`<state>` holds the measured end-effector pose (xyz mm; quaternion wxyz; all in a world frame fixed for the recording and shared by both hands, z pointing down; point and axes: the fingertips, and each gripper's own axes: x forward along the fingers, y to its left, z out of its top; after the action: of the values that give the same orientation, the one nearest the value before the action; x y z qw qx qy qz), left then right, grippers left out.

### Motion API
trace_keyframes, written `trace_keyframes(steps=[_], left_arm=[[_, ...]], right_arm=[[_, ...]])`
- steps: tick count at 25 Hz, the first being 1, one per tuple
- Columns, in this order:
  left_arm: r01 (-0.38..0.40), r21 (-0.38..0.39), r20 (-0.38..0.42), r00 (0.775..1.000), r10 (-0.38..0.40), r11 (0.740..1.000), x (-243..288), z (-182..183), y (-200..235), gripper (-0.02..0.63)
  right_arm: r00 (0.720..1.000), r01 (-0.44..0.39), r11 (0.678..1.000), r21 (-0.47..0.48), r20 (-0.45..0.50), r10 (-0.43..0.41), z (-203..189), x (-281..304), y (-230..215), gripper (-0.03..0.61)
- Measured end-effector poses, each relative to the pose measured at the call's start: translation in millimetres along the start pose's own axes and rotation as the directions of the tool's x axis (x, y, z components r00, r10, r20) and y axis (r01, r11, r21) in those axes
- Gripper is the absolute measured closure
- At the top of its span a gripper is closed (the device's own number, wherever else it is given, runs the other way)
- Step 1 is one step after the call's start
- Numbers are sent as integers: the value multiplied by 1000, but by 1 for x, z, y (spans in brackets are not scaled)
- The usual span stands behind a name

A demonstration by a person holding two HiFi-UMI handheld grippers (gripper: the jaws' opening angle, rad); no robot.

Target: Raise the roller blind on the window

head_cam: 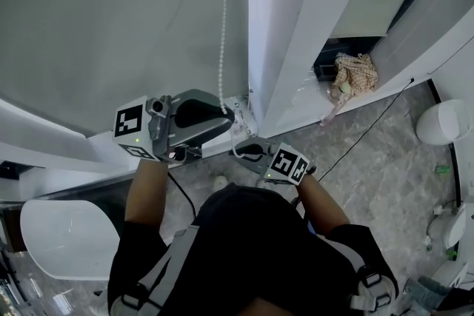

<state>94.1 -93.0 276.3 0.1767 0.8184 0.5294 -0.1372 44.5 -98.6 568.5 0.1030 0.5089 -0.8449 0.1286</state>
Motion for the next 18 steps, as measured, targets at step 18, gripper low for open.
trace_keyframes(steps=[18], left_arm=[[-315, 90, -108, 940, 324, 945, -8, -65, 103, 600]], right_arm=[[979, 27, 999, 28, 201, -32, 75, -64, 10, 575]])
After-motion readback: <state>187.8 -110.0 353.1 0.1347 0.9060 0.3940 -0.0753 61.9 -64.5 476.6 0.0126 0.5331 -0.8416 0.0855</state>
